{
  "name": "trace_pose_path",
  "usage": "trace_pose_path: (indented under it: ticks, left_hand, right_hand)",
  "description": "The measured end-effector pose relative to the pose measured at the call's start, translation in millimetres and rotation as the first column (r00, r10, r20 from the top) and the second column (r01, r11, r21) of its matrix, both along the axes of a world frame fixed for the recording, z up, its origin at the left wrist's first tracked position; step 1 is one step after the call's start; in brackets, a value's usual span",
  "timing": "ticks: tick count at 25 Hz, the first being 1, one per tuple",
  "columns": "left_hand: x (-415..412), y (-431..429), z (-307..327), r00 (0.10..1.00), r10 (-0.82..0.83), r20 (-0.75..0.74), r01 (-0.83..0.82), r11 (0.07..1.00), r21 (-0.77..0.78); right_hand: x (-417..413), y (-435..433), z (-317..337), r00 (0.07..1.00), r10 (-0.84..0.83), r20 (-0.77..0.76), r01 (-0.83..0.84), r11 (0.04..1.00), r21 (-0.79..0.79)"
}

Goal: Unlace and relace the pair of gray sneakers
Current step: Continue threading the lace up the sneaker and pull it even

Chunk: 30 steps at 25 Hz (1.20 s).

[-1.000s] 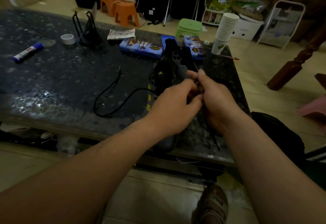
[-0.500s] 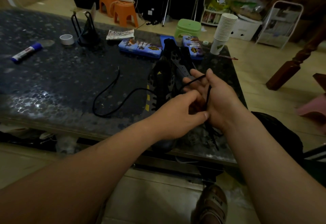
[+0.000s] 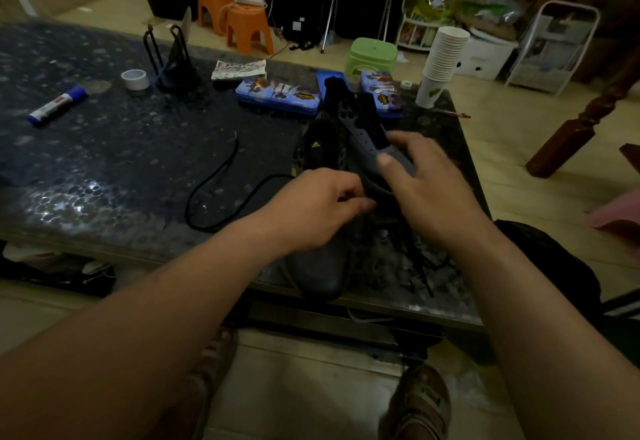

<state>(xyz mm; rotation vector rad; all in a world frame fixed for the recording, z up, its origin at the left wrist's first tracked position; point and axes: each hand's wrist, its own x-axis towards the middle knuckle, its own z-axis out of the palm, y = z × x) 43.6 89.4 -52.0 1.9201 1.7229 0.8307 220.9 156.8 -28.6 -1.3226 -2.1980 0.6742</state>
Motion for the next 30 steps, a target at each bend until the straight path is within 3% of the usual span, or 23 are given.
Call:
trace_pose_path:
  ticks: [1, 2, 3, 5, 7, 10, 13, 15, 16, 19, 21, 23, 25, 27, 30]
  left_hand:
    - [3, 1, -3, 1.0, -0.023, 0.002, 0.023, 1.0, 0.009]
    - [4, 3, -4, 1.0, -0.027, 0.007, 0.027, 1.0, 0.011]
    - [0, 5, -5, 1.0, -0.018, 0.018, 0.018, 1.0, -0.002]
    - [-16, 6, -1, 0.994, 0.016, 0.104, -0.008, 0.997, -0.078]
    - [-30, 3, 4, 0.977, 0.042, 0.209, -0.019, 0.994, -0.109]
    - [-32, 4, 13, 0.98, 0.033, 0.196, -0.02, 0.997, -0.07]
    - [-37, 19, 15, 0.971, 0.128, 0.202, -0.132, 0.991, 0.005]
    - [-52, 32, 12, 0.957, 0.268, 0.114, -0.278, 0.957, 0.082]
    - [-59, 39, 10, 0.951, 0.31, -0.005, -0.309, 0.947, 0.084]
    - [-65, 51, 3, 0.895, 0.278, -0.35, -0.332, 0.937, -0.105]
    - [-64, 57, 4, 0.874, 0.246, -0.42, -0.356, 0.911, -0.208]
    - [-67, 60, 9, 0.907, 0.237, -0.348, -0.308, 0.937, -0.166]
    - [-72, 58, 16, 0.977, 0.182, -0.114, -0.188, 0.981, -0.045]
    - [-73, 55, 18, 0.986, 0.096, 0.138, -0.088, 0.994, -0.061]
    - [-75, 56, 11, 0.981, 0.06, 0.182, -0.031, 0.987, -0.159]
  right_hand:
    - [-9, -8, 6, 0.984, 0.087, -0.154, -0.107, 0.986, -0.125]
    - [-17, -11, 4, 0.97, 0.13, -0.206, -0.181, 0.951, -0.251]
    - [-21, -12, 0, 0.972, 0.172, -0.16, -0.213, 0.932, -0.294]
    - [-20, -6, -8, 0.98, 0.198, -0.031, -0.2, 0.957, -0.211]
    - [-18, 3, -9, 0.982, 0.162, -0.092, -0.179, 0.958, -0.223]
    - [-29, 6, -9, 0.952, 0.228, -0.207, -0.283, 0.912, -0.297]
    - [-44, 10, -13, 0.951, 0.189, -0.246, -0.241, 0.949, -0.202]
    - [-48, 19, -11, 0.927, 0.031, -0.374, -0.118, 0.971, -0.21]
    - [-49, 23, -12, 0.904, -0.036, -0.427, -0.07, 0.971, -0.23]
    - [-53, 33, -20, 0.874, -0.064, -0.482, -0.098, 0.948, -0.303]
    - [-58, 36, -24, 0.883, -0.045, -0.466, -0.131, 0.932, -0.338]
    - [-61, 40, -27, 0.881, -0.069, -0.468, -0.123, 0.922, -0.367]
    - [-61, 42, -30, 0.874, -0.091, -0.477, -0.108, 0.921, -0.373]
    - [-60, 42, -30, 0.87, -0.101, -0.483, -0.101, 0.922, -0.375]
    - [-63, 40, -29, 0.886, -0.095, -0.454, -0.082, 0.932, -0.354]
